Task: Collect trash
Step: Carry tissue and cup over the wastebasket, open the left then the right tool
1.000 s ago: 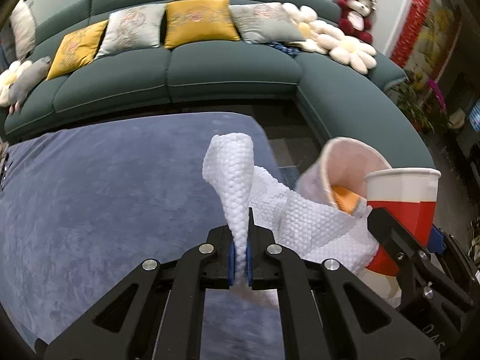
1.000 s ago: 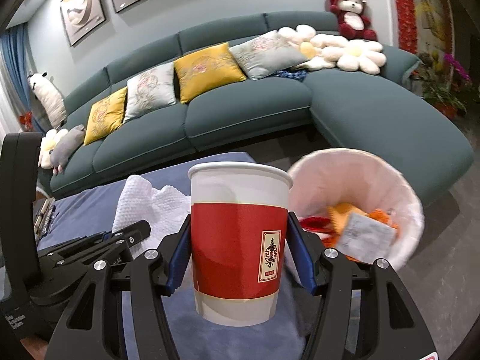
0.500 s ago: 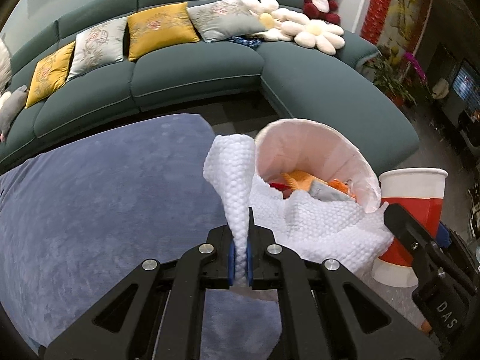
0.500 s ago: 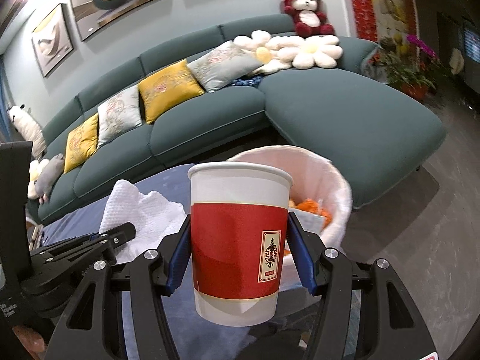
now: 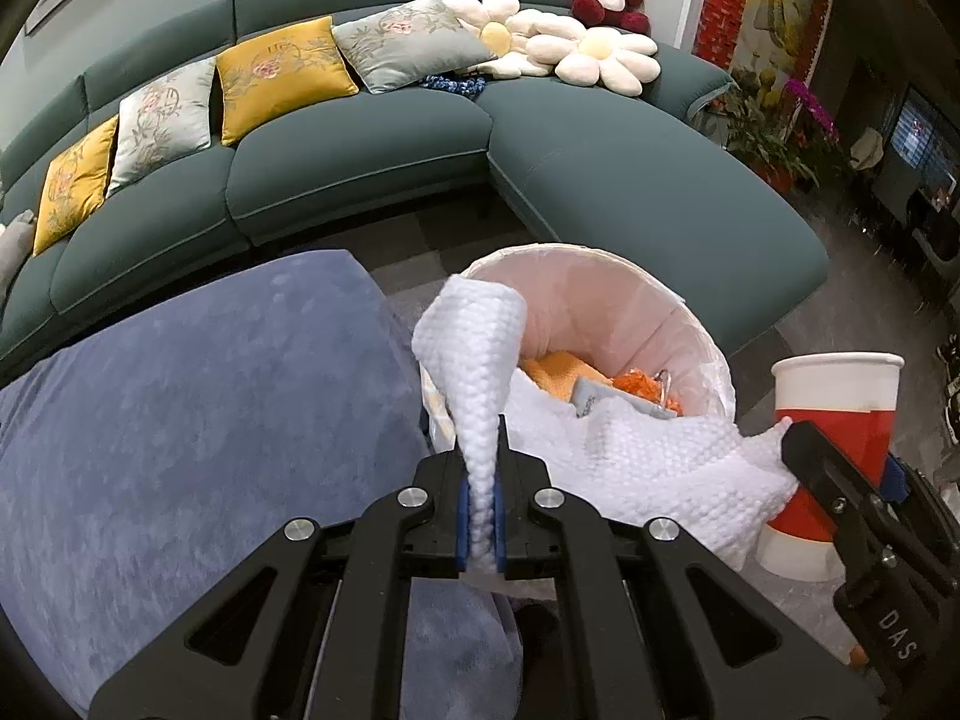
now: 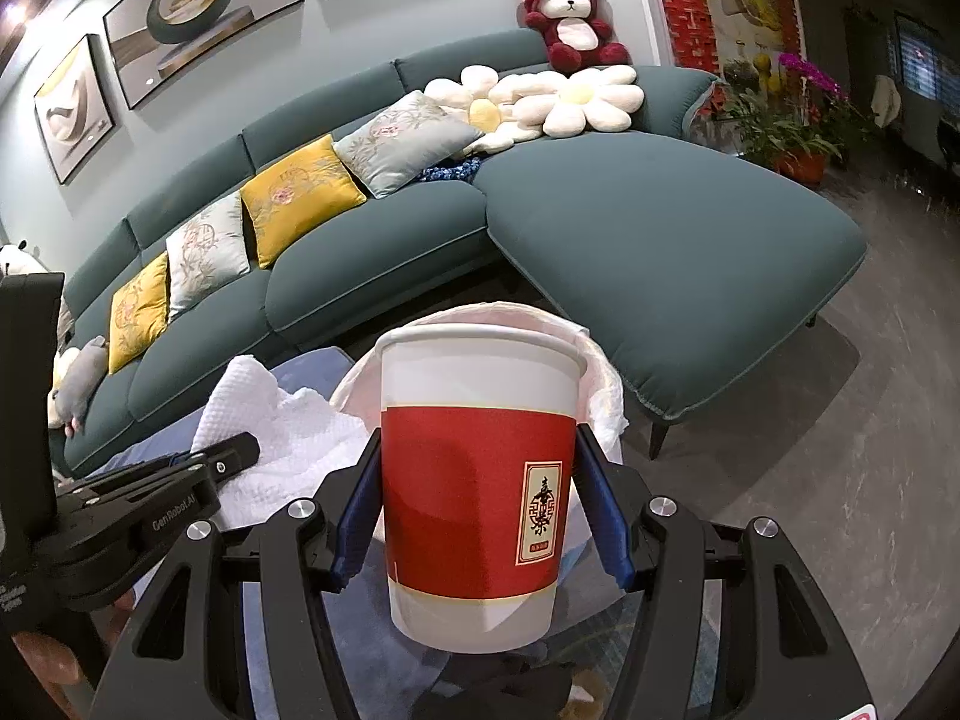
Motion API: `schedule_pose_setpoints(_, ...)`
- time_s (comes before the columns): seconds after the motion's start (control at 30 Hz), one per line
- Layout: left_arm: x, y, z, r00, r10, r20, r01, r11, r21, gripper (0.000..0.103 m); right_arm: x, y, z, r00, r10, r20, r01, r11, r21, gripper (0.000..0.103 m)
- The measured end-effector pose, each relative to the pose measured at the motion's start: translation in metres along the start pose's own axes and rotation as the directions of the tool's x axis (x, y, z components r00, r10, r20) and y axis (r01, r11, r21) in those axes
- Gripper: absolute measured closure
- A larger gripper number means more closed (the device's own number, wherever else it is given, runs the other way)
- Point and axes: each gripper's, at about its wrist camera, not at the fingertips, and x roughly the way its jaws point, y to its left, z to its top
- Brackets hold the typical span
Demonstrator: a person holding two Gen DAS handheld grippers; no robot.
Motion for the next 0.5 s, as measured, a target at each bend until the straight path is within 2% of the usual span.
schedule_pose_setpoints(0.2, 0.021, 0.004, 0.015, 1.000, 0.020, -0.019, -0.020, 0.999, -0.026, 0.098, 0.013, -0.014, 0.007, 1.000, -0.013, -0.002, 0.013, 1.000, 0.025, 0.045)
schedule_pose_setpoints(0.5, 0.043, -0.014, 0.039, 1.000, -0.015, -0.023, 0.015, 1.000, -0.001, 0.098, 0.034, -0.019, 0.022, 1.000, -0.019, -0.006, 0.019, 0.999, 0.030, 0.045)
